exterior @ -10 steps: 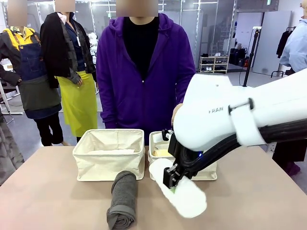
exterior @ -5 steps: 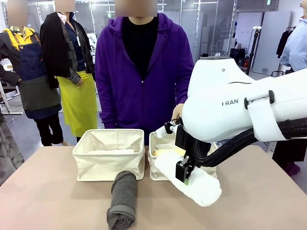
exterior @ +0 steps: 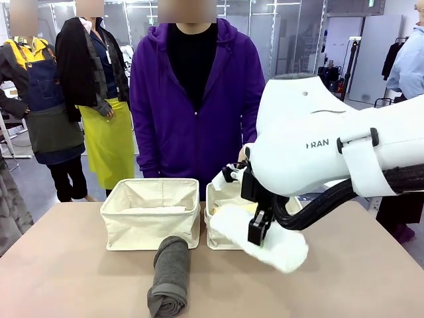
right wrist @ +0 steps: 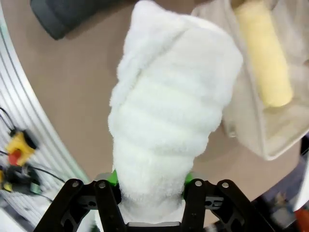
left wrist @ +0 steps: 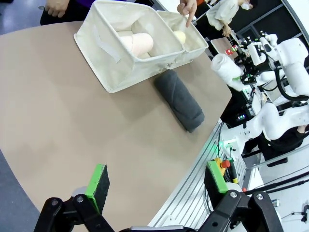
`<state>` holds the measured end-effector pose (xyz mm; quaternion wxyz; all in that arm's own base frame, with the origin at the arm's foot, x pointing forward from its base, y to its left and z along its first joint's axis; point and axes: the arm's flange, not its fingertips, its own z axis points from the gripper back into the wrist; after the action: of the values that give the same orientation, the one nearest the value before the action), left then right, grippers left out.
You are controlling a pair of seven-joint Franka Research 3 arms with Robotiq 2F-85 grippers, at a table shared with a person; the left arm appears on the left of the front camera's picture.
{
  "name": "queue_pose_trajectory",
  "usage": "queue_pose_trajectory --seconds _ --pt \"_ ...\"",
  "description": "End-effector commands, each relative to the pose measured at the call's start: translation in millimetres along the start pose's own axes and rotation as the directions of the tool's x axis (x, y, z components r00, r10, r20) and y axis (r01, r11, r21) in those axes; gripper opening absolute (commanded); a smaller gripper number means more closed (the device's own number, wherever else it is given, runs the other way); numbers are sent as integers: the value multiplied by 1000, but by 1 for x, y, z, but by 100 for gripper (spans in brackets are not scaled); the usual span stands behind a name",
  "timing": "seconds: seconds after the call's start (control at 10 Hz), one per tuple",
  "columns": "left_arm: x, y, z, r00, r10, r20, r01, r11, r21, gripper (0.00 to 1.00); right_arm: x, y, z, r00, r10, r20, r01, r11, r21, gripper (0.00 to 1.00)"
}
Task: Divide the towels into two baskets.
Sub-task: Pick up one hotel-folded towel from the bottom of the table and place it in the Fabric basket indicated by the person.
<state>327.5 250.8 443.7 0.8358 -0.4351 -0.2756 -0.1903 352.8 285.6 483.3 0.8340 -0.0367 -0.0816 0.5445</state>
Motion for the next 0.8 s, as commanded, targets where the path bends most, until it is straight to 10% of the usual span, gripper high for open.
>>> queue_pose_trajectory --seconds 0.0,0.7 --pt "1 -4 3 1000 12 11 -12 1000 0 100 10 -45 12 964 259 56 -257 965 -52 41" --pt "1 -4 3 1000 12 11 -12 1000 0 100 45 -157 -43 890 456 21 -436 864 -252 41"
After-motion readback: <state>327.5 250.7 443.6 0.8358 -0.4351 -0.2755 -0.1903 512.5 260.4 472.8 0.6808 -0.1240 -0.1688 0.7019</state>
